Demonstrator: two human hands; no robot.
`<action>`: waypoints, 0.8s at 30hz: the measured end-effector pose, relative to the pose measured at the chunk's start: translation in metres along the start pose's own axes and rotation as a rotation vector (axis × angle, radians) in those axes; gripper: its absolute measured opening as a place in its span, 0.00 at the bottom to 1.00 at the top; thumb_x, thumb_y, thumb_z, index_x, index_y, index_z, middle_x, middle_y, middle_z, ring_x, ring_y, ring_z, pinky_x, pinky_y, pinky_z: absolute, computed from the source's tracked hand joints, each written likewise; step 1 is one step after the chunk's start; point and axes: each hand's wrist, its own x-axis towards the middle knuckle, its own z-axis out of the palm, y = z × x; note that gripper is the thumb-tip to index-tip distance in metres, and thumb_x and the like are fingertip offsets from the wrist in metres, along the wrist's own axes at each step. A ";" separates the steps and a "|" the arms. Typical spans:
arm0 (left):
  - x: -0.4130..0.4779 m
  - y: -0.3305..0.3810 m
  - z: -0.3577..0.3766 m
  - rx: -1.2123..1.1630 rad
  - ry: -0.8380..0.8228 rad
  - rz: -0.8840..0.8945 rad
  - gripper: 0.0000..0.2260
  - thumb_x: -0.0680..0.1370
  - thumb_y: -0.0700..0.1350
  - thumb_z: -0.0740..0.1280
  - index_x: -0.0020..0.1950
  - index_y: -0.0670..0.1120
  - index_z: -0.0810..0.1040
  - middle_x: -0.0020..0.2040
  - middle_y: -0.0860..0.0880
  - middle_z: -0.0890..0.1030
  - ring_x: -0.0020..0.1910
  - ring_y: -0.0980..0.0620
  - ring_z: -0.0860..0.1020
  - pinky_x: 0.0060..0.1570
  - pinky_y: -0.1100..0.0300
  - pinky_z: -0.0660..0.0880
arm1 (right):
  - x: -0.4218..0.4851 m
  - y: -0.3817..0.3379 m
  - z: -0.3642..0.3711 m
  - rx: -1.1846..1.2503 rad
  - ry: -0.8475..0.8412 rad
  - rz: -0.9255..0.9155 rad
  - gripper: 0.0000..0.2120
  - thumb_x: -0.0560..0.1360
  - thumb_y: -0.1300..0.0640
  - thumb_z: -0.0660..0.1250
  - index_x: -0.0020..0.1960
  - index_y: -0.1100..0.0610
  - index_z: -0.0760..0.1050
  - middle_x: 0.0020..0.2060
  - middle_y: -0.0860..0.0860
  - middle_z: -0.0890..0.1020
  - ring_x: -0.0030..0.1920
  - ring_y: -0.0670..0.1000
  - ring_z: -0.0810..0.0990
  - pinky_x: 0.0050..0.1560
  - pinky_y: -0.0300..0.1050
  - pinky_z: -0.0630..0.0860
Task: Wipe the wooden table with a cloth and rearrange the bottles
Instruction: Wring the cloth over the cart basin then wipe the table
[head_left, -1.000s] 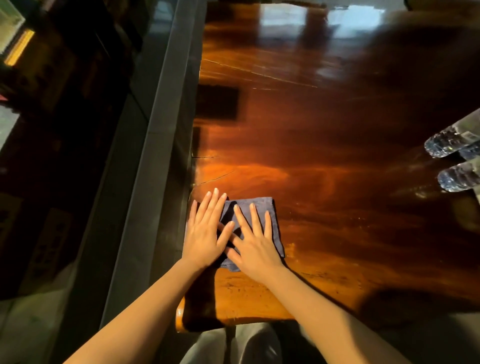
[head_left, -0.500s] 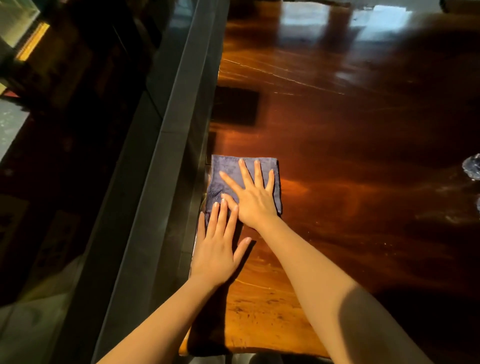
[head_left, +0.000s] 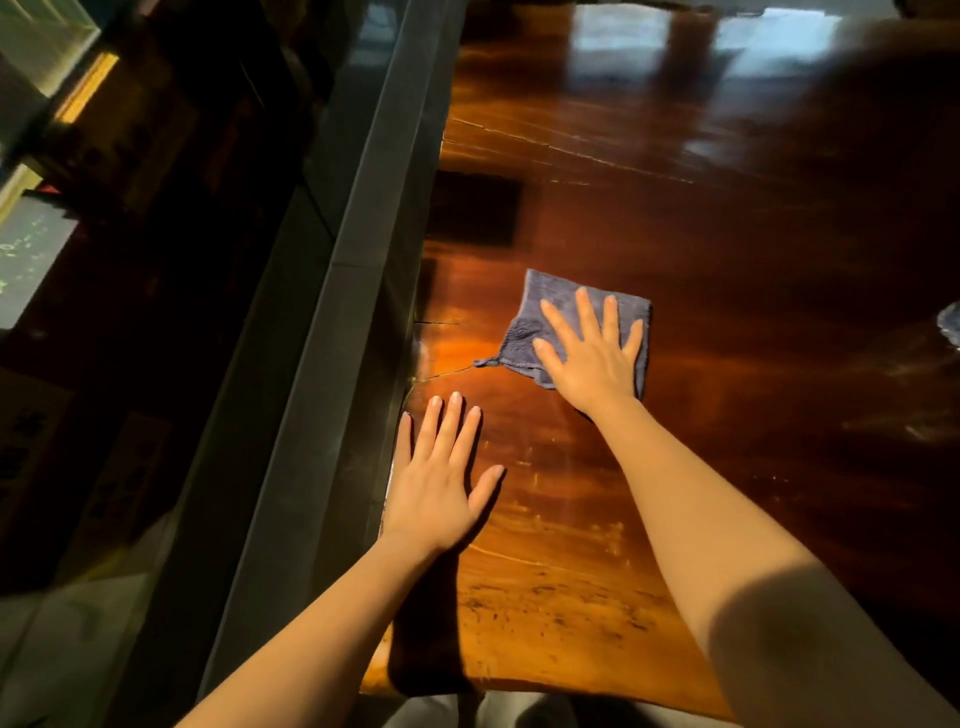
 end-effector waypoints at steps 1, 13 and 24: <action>0.000 0.000 0.000 0.006 0.001 0.000 0.31 0.77 0.66 0.46 0.76 0.52 0.51 0.78 0.49 0.53 0.77 0.49 0.48 0.74 0.46 0.43 | -0.006 0.014 0.000 -0.008 0.008 0.036 0.26 0.77 0.34 0.44 0.74 0.34 0.44 0.78 0.47 0.44 0.77 0.58 0.38 0.72 0.67 0.39; 0.000 0.001 0.002 0.004 -0.016 -0.016 0.31 0.77 0.67 0.42 0.77 0.53 0.48 0.78 0.50 0.49 0.77 0.49 0.43 0.75 0.43 0.43 | -0.116 0.076 0.010 0.020 0.054 0.499 0.28 0.78 0.35 0.42 0.76 0.38 0.39 0.78 0.49 0.42 0.77 0.59 0.38 0.72 0.70 0.40; -0.069 0.018 -0.009 -0.023 -0.033 -0.054 0.31 0.78 0.64 0.42 0.77 0.50 0.52 0.77 0.45 0.53 0.77 0.45 0.48 0.74 0.44 0.42 | -0.139 -0.042 0.034 0.163 0.041 0.688 0.30 0.78 0.35 0.43 0.75 0.41 0.36 0.77 0.57 0.39 0.74 0.67 0.34 0.65 0.76 0.34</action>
